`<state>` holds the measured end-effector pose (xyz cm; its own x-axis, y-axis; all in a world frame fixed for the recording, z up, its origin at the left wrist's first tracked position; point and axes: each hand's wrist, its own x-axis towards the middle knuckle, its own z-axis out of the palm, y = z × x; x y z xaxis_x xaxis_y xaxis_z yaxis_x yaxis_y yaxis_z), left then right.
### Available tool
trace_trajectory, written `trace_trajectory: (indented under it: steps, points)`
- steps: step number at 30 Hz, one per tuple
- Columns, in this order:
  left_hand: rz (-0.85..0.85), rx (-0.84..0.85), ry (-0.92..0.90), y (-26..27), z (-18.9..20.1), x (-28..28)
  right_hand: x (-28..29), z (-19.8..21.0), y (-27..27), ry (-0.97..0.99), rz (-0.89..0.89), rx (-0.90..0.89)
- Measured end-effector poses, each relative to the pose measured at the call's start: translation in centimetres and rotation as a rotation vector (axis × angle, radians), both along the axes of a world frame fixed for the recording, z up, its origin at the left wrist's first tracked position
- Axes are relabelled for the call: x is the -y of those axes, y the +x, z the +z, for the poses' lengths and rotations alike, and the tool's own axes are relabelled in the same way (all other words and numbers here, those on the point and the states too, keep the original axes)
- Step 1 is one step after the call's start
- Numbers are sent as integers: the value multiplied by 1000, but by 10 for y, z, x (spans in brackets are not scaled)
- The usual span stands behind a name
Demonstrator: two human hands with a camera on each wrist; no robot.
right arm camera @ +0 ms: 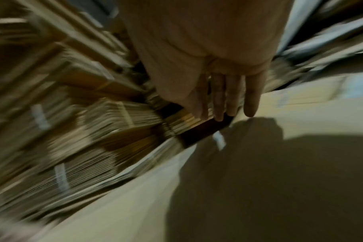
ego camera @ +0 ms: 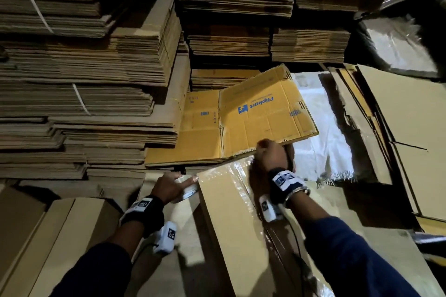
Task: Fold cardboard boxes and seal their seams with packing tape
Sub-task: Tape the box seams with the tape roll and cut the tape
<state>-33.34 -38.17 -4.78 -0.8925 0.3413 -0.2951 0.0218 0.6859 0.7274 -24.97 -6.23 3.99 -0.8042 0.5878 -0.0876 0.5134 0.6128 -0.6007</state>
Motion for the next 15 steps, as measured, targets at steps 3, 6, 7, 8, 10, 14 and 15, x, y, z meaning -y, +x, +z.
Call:
trace_trajectory:
  steps: [3, 6, 7, 8, 10, 14, 15]
  points:
    - [-6, -4, -38, 1, 4, 0, 83, 0, 11, 31, 365, -68]
    - [-21, -32, -37, 0, 4, 2, 151, -10, 21, 101, 741, 182]
    - [-35, -25, -22, 0, 3, 4, 160, -19, 20, 154, 780, 287]
    - [-41, -27, -22, -1, 2, 5, 162, -22, 19, 189, 780, 353]
    - [-27, -28, -36, -1, -2, 5, 148, -26, 16, 243, 741, 428]
    - [28, -8, -19, 0, -5, 2, 81, -34, 14, 396, 574, 493]
    - [28, -14, -24, 0, -6, 1, 62, -34, 14, 408, 517, 511]
